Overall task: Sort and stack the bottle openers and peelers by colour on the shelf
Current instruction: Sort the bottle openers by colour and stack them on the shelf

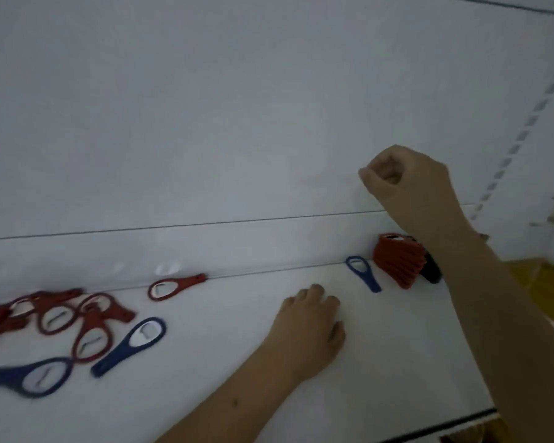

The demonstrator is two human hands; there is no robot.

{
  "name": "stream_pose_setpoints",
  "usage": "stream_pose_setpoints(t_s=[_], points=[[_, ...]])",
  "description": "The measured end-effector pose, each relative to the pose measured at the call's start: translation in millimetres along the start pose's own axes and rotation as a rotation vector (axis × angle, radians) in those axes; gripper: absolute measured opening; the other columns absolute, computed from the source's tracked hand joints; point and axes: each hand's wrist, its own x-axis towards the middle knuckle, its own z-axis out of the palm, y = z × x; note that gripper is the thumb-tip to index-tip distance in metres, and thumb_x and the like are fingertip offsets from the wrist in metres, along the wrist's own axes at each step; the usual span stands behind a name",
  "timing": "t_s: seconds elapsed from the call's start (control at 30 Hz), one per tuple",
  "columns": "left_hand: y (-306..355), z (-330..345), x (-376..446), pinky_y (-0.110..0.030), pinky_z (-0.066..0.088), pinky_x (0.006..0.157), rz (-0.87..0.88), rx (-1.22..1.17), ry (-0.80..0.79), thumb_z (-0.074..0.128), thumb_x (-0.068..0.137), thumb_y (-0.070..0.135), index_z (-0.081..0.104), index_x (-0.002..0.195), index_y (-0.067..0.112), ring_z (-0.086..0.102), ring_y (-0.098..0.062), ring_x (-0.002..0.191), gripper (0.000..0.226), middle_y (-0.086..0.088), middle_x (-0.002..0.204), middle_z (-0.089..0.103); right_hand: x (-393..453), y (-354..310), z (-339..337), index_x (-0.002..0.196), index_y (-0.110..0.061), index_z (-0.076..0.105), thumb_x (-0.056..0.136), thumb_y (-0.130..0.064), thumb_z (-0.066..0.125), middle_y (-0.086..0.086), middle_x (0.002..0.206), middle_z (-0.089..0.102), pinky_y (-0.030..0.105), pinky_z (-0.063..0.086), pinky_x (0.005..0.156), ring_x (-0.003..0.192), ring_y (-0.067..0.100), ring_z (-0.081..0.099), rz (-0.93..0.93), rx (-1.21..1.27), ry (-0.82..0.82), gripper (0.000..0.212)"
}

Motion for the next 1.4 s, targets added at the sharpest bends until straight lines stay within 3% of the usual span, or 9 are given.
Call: stream_pose_setpoints(t_s=[0.17,0.37,0.5,0.73,0.93,1.1,1.2,1.3,1.4], points=[[-59,-38,-89,-0.037,0.046,0.08,0.059,0.01,0.109,0.031,0.093,0.039,0.063,0.119,0.021,0.053,-0.018,0.096,0.045,0.0,0.113,0.058,-32,-47,103,0.084,-0.022,0.064,0.086,-0.027,0.072,-0.014,0.078,0.067,0.004,0.045,0.065,0.074,-0.003,0.062,-0.113,0.152,-0.283,0.01],[-148,-85,-204,-0.026,0.047,0.086,-0.306,-0.015,0.409,0.055,0.093,0.033,0.064,0.111,0.033,0.047,-0.001,0.1,0.02,0.019,0.107,0.053,-83,-96,200,0.099,-0.023,0.063,0.086,-0.03,0.072,-0.007,0.096,0.067,0.034,0.053,0.084,0.091,0.01,0.064,-0.304,0.045,-0.694,0.017],[-203,-105,-266,-0.023,0.043,0.098,-0.504,0.017,0.41,0.059,0.09,0.045,0.06,0.12,0.036,0.045,0.001,0.112,0.031,0.022,0.119,0.05,-119,-124,229,0.116,-0.022,0.058,0.088,-0.045,0.066,-0.005,0.112,0.058,0.034,0.049,0.092,0.105,0.013,0.055,-0.297,-0.005,-0.851,0.036],[-221,-101,-277,-0.026,0.03,0.102,-0.518,0.036,0.268,0.05,0.089,0.062,0.052,0.125,0.039,0.035,-0.004,0.112,0.042,0.02,0.118,0.042,-151,-136,237,0.116,-0.021,0.052,0.083,-0.051,0.069,0.0,0.117,0.052,0.022,0.041,0.081,0.104,0.014,0.05,-0.169,-0.145,-0.821,0.048],[-220,-109,-283,-0.015,0.035,0.072,-0.553,-0.232,0.391,0.061,0.093,0.024,0.049,0.091,0.033,0.047,-0.002,0.08,0.016,0.018,0.087,0.049,-162,-149,236,0.099,-0.018,0.052,0.08,-0.052,0.072,-0.004,0.093,0.055,0.018,0.043,0.064,0.081,0.006,0.055,-0.018,-0.176,-0.902,0.044],[-219,-112,-288,-0.006,0.041,0.073,-0.585,-0.427,0.48,0.053,0.1,0.028,0.058,0.107,0.035,0.058,0.002,0.086,0.011,0.018,0.093,0.062,-173,-158,225,0.084,-0.02,0.054,0.084,-0.039,0.073,-0.002,0.082,0.063,0.013,0.041,0.052,0.068,0.004,0.055,0.055,0.024,-0.78,0.027],[-219,-117,-291,-0.013,0.047,0.073,-0.598,-0.681,0.561,0.051,0.103,0.028,0.062,0.101,0.032,0.065,0.0,0.081,0.012,0.011,0.087,0.068,-179,-180,217,0.086,-0.026,0.066,0.085,-0.025,0.074,-0.016,0.08,0.067,0.005,0.041,0.062,0.072,-0.002,0.059,-0.054,0.176,-0.727,0.007],[-214,-127,-295,-0.018,0.056,0.071,-0.622,-1.084,0.561,0.046,0.105,0.025,0.061,0.117,0.023,0.074,-0.012,0.082,0.019,0.004,0.099,0.074,-181,-212,219,0.085,-0.034,0.068,0.091,-0.017,0.066,-0.032,0.086,0.065,0.005,0.04,0.069,0.082,-0.01,0.059,-0.221,0.251,-0.725,0.017],[-209,-141,-308,-0.02,0.058,0.067,-0.663,-1.285,0.503,0.045,0.105,0.032,0.057,0.121,0.021,0.075,-0.023,0.081,0.023,-0.004,0.091,0.077,-180,-240,236,0.097,-0.036,0.062,0.095,-0.018,0.06,-0.022,0.092,0.067,0.011,0.046,0.071,0.084,-0.005,0.061,-0.301,0.285,-0.764,0.018]])
